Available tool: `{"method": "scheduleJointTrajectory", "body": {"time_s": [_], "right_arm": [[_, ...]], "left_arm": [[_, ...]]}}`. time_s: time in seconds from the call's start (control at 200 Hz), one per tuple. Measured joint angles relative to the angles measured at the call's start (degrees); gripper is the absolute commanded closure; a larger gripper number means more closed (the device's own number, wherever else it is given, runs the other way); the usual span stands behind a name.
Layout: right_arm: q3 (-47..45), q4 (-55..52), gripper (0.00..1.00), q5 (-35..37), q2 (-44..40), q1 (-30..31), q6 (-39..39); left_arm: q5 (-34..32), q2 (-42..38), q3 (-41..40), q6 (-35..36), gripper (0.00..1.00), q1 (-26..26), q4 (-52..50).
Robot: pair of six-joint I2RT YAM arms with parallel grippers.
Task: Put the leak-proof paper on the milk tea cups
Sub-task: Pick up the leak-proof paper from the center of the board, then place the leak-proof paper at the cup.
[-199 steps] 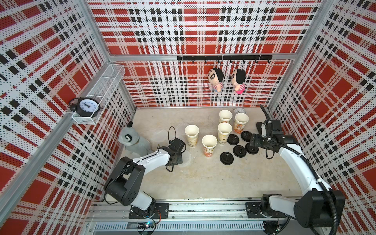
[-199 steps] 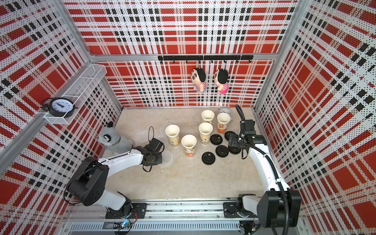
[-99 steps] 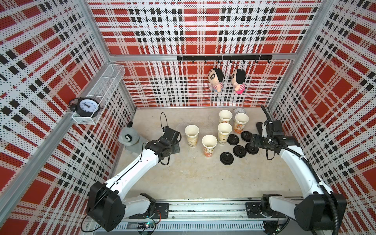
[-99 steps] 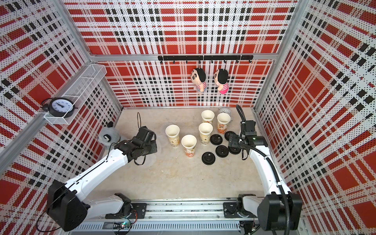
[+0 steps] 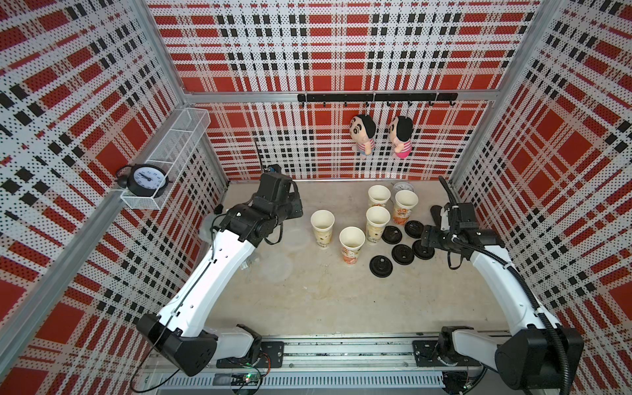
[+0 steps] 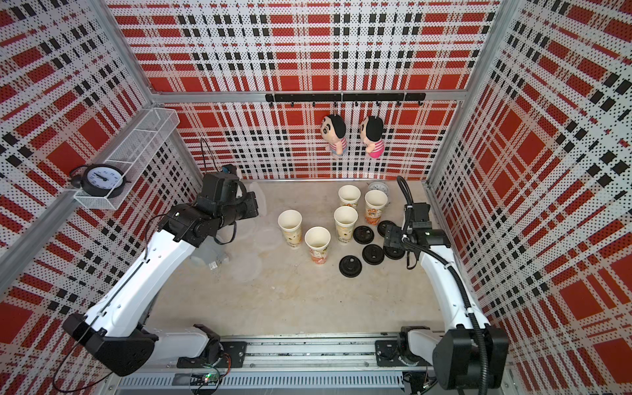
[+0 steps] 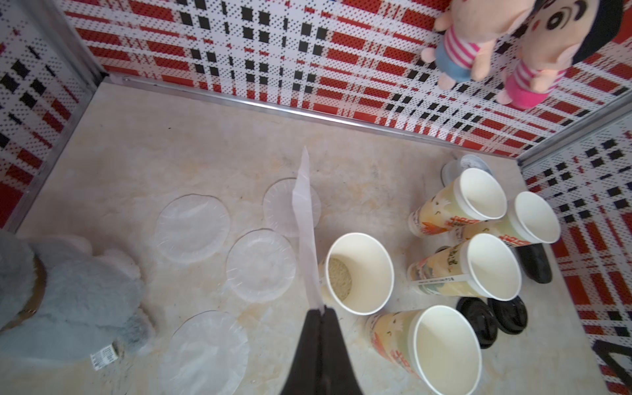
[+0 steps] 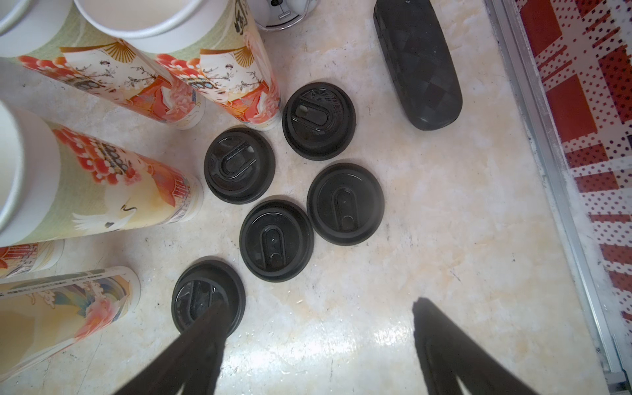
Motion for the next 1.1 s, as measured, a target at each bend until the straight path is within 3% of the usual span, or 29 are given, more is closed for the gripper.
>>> {"method": "scheduleJointTrajectory", "body": {"time_s": [0.235, 0.516, 0.706, 1.102], "right_arm": [[0.00, 0.00, 0.12, 0.04, -0.04, 0.00, 0.00], [0.00, 0.00, 0.12, 0.09, 0.35, 0.00, 0.00], [0.00, 0.00, 0.12, 0.20, 0.35, 0.00, -0.09], [0.00, 0.00, 0.12, 0.24, 0.39, 0.00, -0.17]], "left_arm": [[12.11, 1.90, -1.20, 1.73, 1.00, -0.50, 6.58], [23.06, 4.17, -16.02, 1.70, 1.00, 2.69, 19.28], [24.55, 8.22, -22.32, 1.66, 1.00, 5.99, 23.30], [24.52, 8.66, -22.75, 1.77, 1.00, 7.41, 25.86]]}}
